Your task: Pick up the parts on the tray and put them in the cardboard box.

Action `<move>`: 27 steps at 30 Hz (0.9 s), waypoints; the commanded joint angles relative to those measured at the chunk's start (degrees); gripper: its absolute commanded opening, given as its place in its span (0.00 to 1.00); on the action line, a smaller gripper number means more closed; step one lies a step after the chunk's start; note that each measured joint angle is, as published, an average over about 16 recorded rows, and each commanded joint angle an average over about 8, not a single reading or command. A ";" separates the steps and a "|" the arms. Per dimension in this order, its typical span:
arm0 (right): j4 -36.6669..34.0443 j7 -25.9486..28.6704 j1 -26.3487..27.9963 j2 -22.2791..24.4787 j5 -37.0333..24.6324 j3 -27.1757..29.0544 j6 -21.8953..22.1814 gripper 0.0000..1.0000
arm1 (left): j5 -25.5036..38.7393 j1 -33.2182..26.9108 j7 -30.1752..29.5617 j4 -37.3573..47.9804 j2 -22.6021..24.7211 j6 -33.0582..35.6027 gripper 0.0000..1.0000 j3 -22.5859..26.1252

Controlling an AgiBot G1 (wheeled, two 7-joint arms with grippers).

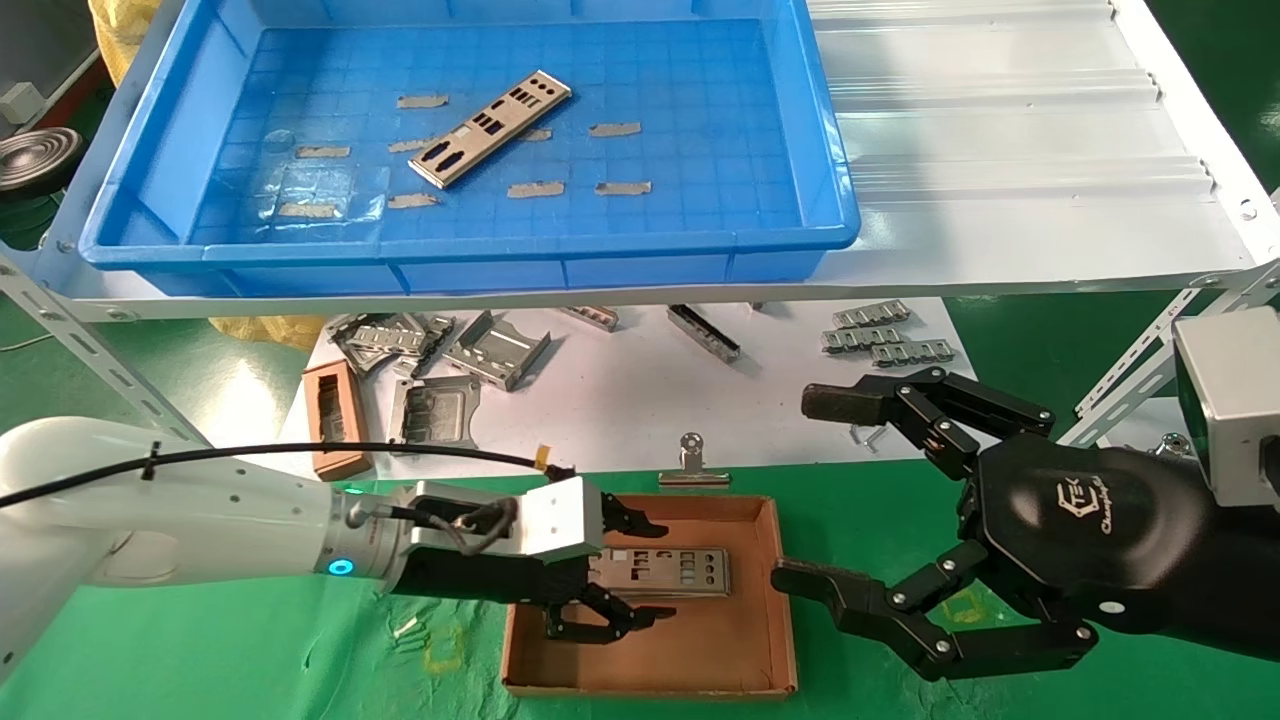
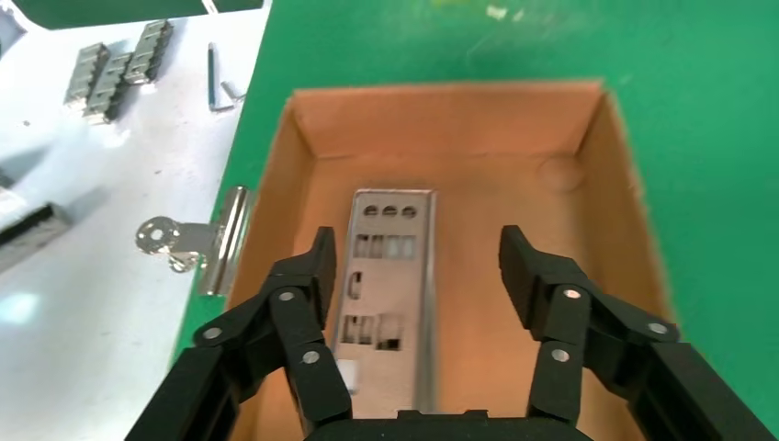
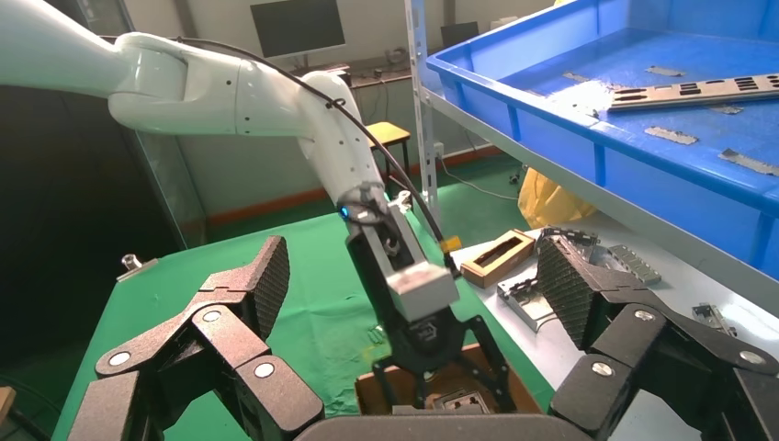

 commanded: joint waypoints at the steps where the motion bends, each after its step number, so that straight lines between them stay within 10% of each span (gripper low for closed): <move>1: 0.00 0.00 0.00 0.00 0.00 0.00 0.00 1.00 | -1.27 -0.25 -1.01 0.62 -0.32 1.70 1.00 -0.43; 27: -0.01 0.00 -0.01 0.01 0.01 0.01 0.03 1.00 | -8.01 2.37 -3.21 2.34 -3.78 10.44 1.00 -4.02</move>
